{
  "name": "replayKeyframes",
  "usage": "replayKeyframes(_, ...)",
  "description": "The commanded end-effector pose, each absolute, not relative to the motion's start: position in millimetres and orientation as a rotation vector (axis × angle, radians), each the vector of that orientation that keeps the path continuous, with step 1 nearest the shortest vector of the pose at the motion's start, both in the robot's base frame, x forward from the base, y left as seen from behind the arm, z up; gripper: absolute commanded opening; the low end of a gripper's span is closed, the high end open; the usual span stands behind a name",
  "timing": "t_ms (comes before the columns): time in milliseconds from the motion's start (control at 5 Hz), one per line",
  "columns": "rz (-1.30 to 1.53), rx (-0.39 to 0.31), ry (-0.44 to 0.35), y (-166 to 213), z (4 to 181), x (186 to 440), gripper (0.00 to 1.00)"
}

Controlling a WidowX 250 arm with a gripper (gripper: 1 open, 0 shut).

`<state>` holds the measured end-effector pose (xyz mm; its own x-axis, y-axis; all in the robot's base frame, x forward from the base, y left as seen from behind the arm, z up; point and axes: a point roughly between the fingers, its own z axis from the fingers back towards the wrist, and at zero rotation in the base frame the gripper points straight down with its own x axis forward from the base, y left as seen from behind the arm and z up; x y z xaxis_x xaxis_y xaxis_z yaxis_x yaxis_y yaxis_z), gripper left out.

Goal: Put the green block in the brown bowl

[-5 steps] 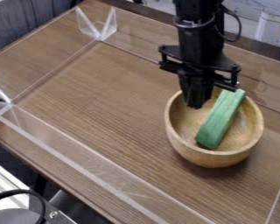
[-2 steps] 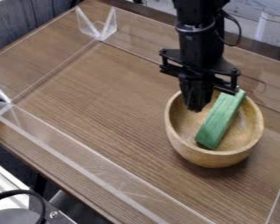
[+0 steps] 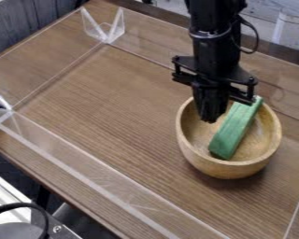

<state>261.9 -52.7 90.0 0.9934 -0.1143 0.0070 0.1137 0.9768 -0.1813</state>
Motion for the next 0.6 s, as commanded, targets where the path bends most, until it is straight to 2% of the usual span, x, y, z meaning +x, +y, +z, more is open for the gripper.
replayKeyframes(0,-0.130,-0.184,-0.064,-51.7,107.5,273.5,0.00)
replayKeyframes(400,-0.125,-0.184,-0.075,-46.4,113.3,274.8,0.00)
